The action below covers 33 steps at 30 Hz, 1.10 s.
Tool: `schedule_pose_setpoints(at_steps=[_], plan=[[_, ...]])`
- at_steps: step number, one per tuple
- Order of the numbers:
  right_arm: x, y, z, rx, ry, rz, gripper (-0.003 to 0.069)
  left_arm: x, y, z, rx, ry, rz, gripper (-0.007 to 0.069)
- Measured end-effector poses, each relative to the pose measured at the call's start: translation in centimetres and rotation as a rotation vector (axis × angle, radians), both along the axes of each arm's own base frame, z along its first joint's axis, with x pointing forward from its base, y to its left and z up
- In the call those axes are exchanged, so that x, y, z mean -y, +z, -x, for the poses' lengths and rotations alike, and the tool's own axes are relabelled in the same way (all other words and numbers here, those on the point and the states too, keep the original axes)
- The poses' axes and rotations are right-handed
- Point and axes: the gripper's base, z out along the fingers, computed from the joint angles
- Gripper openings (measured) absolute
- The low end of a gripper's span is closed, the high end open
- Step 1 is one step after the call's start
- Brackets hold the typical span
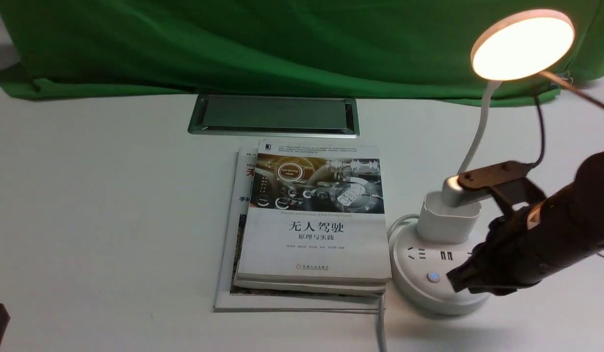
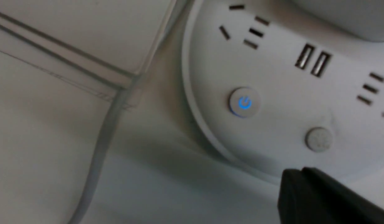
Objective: Turn off the desk lamp on the white desktop by hand.
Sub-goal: 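Press the power button on the lamp base to turn the lamp off with the right gripper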
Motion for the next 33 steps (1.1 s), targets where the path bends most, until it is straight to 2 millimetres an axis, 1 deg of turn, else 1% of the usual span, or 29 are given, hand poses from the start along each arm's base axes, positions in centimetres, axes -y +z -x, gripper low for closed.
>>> schedule_pose_setpoints(at_steps=[4, 10, 14, 16, 24, 33], plan=[[-0.1, -0.5, -0.3, -0.003, -0.003, 0.002, 0.0035, 0.0, 0.0, 0.0, 0.000, 0.000, 0.000, 0.0020], [-0.4, 0.5, -0.9, 0.019, -0.005, -0.004, 0.0035, 0.0, 0.0, 0.0, 0.000, 0.000, 0.000, 0.0020], [0.0, 0.6, -1.1, 0.022, -0.030, 0.017, 0.0035, 0.0, 0.0, 0.0, 0.000, 0.000, 0.000, 0.0020], [0.5, 0.6, -1.3, 0.027, -0.053, 0.026, 0.0035, 0.0, 0.0, 0.0, 0.000, 0.000, 0.000, 0.0020], [0.5, 0.6, -1.5, 0.038, -0.076, 0.019, 0.0035, 0.0, 0.0, 0.0, 0.000, 0.000, 0.000, 0.0020], [0.5, -0.8, -2.3, 0.023, -0.104, 0.022, 0.0035, 0.0, 0.0, 0.0, 0.000, 0.000, 0.000, 0.0020]])
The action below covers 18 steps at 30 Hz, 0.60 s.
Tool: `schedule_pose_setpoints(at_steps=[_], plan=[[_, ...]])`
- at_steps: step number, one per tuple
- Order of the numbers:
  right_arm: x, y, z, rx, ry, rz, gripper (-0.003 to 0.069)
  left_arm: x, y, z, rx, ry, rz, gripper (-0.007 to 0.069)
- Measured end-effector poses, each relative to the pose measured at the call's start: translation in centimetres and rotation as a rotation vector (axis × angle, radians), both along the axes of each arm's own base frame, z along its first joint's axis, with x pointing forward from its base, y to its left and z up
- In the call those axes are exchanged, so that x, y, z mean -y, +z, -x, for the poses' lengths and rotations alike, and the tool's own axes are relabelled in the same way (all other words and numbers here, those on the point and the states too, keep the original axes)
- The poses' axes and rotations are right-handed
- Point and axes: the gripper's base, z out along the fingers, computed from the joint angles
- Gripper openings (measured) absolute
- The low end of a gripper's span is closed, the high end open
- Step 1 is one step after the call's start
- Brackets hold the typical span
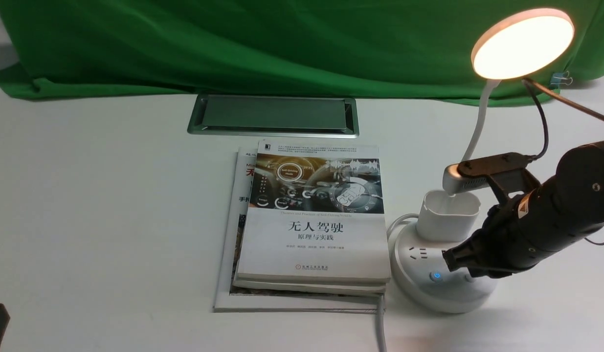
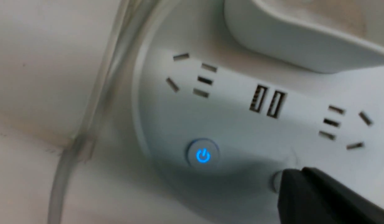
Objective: Turn off the desk lamp on the white desktop by hand.
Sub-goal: 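Press the power button on the lamp base to turn the lamp off with the right gripper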
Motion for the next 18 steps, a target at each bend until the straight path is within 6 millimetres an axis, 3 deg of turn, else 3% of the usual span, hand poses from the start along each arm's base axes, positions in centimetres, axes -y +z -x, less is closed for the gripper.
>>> schedule_pose_setpoints(at_steps=[18], plan=[[0.57, -0.28, -0.86, 0.035, -0.064, -0.028, 0.0035, 0.00, 0.00, 0.00, 0.000, 0.000, 0.000, 0.0020]])
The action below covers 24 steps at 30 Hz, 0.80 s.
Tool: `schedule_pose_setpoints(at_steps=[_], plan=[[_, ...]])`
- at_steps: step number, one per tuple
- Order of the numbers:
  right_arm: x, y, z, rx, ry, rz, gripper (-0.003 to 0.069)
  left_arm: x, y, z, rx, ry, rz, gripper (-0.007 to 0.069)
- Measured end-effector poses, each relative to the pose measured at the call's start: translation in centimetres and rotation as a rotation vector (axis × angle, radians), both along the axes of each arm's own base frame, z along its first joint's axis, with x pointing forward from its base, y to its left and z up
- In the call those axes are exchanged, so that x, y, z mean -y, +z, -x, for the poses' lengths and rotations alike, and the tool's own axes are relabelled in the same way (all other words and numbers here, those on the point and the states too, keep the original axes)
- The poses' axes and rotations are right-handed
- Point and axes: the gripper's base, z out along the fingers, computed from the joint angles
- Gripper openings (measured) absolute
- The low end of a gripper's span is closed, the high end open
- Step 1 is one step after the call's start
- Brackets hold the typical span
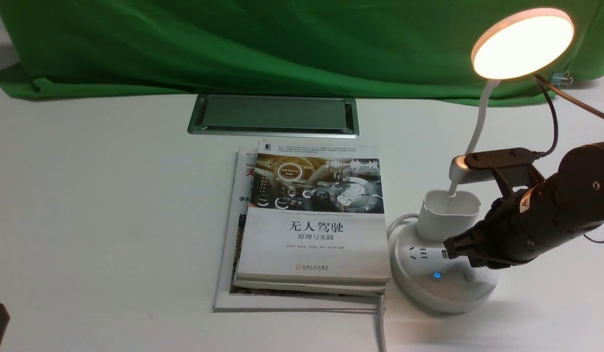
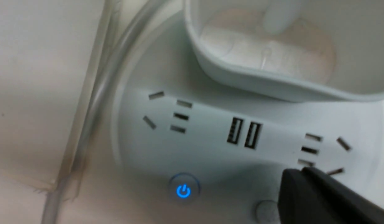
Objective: Turn off the desk lamp on the white desktop by hand.
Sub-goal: 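Press the power button on the lamp base to turn the lamp off with the right gripper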
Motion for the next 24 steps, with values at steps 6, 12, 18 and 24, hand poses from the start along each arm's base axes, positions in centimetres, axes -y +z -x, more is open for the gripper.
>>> schedule_pose_setpoints(at_steps=[6, 12, 18, 24], plan=[[-0.04, -0.05, 0.19, -0.025, -0.005, -0.007, 0.0035, 0.00, 0.00, 0.00, 0.000, 0.000, 0.000, 0.0020], [-0.06, -0.09, 0.33, -0.039, 0.003, -0.006, 0.0035, 0.00, 0.00, 0.00, 0.000, 0.000, 0.000, 0.0020], [-0.15, -0.07, 0.30, -0.036, -0.001, -0.017, 0.0035, 0.00, 0.00, 0.00, 0.000, 0.000, 0.000, 0.0020], [-0.23, -0.76, 0.12, -0.054, -0.003, -0.014, 0.0035, 0.00, 0.00, 0.00, 0.000, -0.001, -0.008, 0.0020]])
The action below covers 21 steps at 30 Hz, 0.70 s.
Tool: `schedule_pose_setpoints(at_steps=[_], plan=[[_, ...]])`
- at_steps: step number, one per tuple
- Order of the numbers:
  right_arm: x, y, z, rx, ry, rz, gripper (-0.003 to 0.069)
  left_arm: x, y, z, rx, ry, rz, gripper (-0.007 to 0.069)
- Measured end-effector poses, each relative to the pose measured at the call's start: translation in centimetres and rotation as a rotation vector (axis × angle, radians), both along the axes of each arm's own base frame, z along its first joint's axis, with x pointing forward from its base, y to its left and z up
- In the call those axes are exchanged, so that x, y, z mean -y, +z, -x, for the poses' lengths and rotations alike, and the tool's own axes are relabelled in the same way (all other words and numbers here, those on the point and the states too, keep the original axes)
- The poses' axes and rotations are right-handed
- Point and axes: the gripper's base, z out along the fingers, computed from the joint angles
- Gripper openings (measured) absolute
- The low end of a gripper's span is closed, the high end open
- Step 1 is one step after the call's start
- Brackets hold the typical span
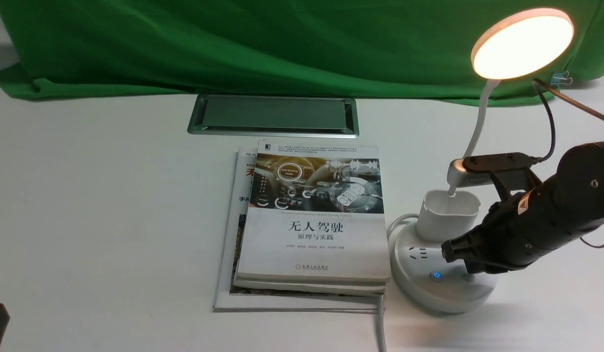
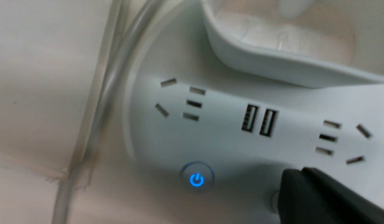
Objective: Turn off the desk lamp on the white desktop by hand.
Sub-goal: 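Press the power button on the lamp base to turn the lamp off with the right gripper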
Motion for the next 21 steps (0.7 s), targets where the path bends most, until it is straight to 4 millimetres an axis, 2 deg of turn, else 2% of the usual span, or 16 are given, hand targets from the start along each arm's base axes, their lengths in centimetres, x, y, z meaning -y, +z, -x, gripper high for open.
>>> schedule_pose_setpoints(at_steps=[8, 12, 17, 21], plan=[[-0.3, -0.7, -0.8, 0.002, 0.005, 0.002, 0.0036, 0.0, 0.0, 0.0, 0.000, -0.003, -0.022, 0.0020], [-0.2, 0.2, -0.2, 0.021, 0.020, -0.001, 0.0035, 0.0, 0.0, 0.0, 0.000, -0.004, -0.024, 0.0020], [0.0, 3.0, 0.5, 0.113, 0.022, -0.033, 0.0035, 0.0, 0.0, 0.0, 0.000, -0.004, -0.024, 0.0020], [0.1, 3.0, 0.9, 0.100, 0.023, -0.029, 0.0035, 0.0, 0.0, 0.0, 0.000, -0.004, -0.025, 0.0020]])
